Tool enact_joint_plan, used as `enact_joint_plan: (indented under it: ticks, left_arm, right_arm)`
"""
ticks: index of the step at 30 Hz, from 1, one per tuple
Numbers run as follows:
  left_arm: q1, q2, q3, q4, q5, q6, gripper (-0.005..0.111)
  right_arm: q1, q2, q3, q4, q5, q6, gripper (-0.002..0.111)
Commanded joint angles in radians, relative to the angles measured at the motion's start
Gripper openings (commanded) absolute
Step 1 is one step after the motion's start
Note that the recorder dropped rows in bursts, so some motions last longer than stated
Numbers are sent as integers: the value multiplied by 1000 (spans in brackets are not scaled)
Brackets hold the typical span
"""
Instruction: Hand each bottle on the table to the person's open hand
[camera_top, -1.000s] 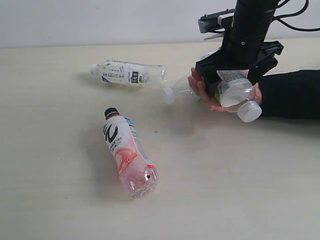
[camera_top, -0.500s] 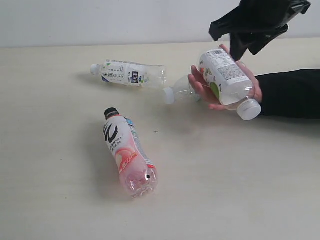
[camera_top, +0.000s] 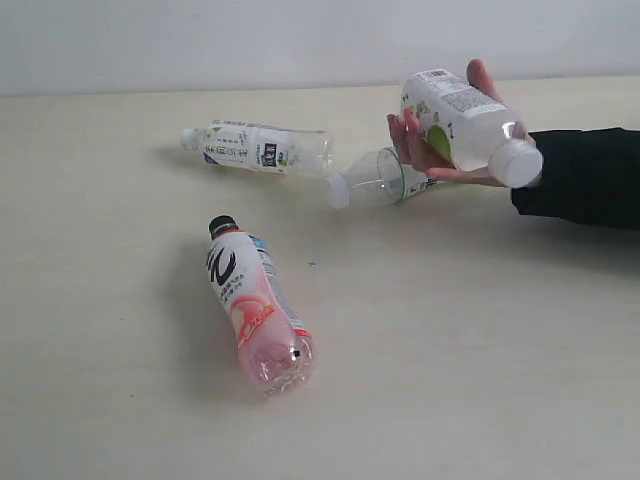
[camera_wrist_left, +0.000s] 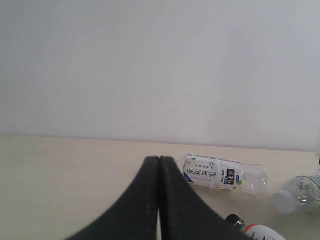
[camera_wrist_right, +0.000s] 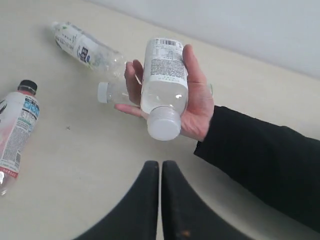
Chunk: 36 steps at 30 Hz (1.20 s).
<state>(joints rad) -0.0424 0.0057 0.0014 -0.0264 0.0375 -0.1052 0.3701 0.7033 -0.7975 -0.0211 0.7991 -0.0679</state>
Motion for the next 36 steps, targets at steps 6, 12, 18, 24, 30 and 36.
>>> enact_joint_plan:
  ticks: [6, 12, 18, 24, 30, 36]
  left_arm:
    - [3, -6, -1, -4, -1, -2, 0]
    - [3, -6, -1, -4, -1, -2, 0]
    - [3, -6, -1, -4, -1, -2, 0]
    - [3, -6, -1, -4, -1, -2, 0]
    - [3, -6, -1, -4, -1, -2, 0]
    - [3, -6, -1, -4, -1, -2, 0]
  right_arm:
    - [-4, -458, 282, -4, -120, 7, 3]
    - [-4, -623, 302, -37, -146, 7, 3]
    - [-4, -703, 341, -50, -180, 35, 3]
    - [-4, -703, 341, -50, -178, 38, 3]
    - [-4, -703, 341, -50, -168, 38, 3]
    - [-4, -703, 341, -50, -166, 38, 3]
